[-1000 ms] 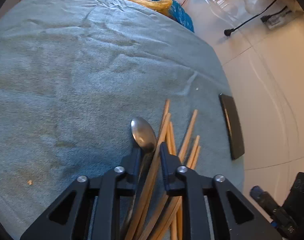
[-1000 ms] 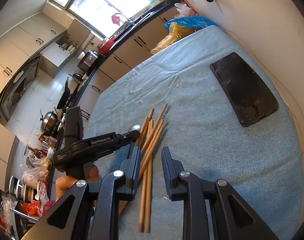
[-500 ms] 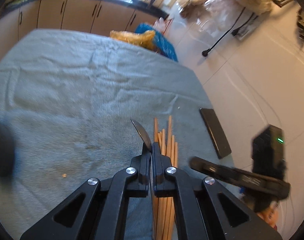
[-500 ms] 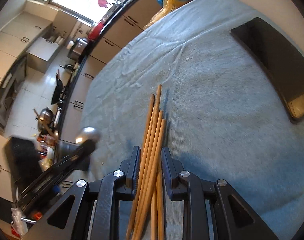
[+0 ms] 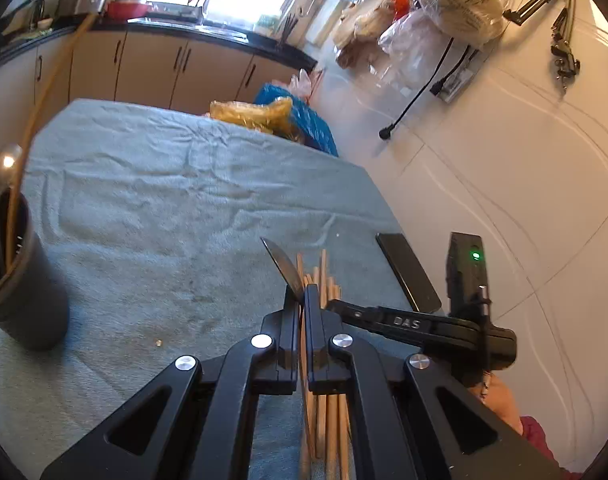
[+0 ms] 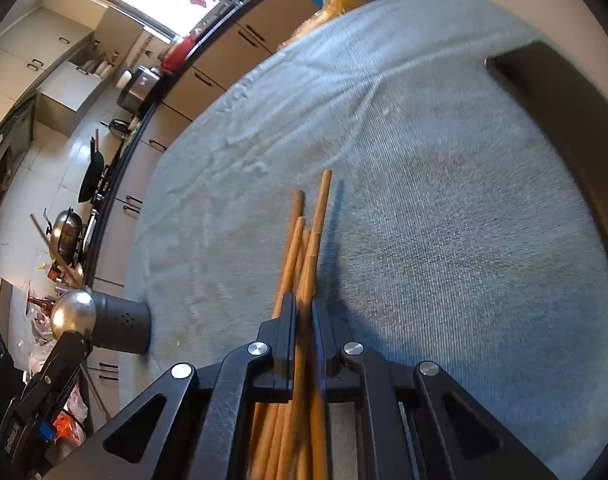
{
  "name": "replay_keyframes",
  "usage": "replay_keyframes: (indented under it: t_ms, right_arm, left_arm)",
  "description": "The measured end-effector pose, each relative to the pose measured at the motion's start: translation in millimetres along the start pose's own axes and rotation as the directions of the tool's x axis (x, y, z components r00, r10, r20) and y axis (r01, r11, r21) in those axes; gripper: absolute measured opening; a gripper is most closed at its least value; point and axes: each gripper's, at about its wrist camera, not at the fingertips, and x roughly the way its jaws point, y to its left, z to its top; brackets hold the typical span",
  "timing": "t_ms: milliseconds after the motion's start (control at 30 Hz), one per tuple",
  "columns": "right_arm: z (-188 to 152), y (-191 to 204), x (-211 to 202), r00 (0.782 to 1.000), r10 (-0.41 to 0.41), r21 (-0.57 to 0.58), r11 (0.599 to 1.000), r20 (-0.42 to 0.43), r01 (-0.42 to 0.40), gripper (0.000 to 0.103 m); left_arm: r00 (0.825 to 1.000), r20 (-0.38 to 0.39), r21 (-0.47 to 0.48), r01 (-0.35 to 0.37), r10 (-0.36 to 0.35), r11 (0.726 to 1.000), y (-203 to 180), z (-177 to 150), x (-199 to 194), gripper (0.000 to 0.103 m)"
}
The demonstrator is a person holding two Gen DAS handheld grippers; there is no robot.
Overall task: Organize utensils
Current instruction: 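Lift both held bundles and carry them toward the black holder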
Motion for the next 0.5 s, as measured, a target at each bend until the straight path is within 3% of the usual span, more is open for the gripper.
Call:
replay_keyframes:
  t_ms: [200, 333, 500]
  right_arm:
    - [-9, 20, -41, 0.995, 0.019, -0.083, 0.996, 0.097, -0.011, 0.008]
    - [-22, 43, -75, 0.979, 0.042, -0.176, 0.984, 0.201, -0.006, 0.008]
    - [-32, 66, -91, 0.967, 0.045, -0.265, 0.964, 0.251, 0.024, 0.007]
  left_arm:
    - [0.995, 0.103, 0.018, -0.02, 0.018, 1.0, -6, 1, -28, 0.002]
    - [0.983, 0.183, 0.045, -0.041, 0.032, 0.998, -13, 0, -50, 0.002]
    - [0.979, 0.202, 0.053, -0.048, 0.036, 0.997, -17, 1, -63, 0.002]
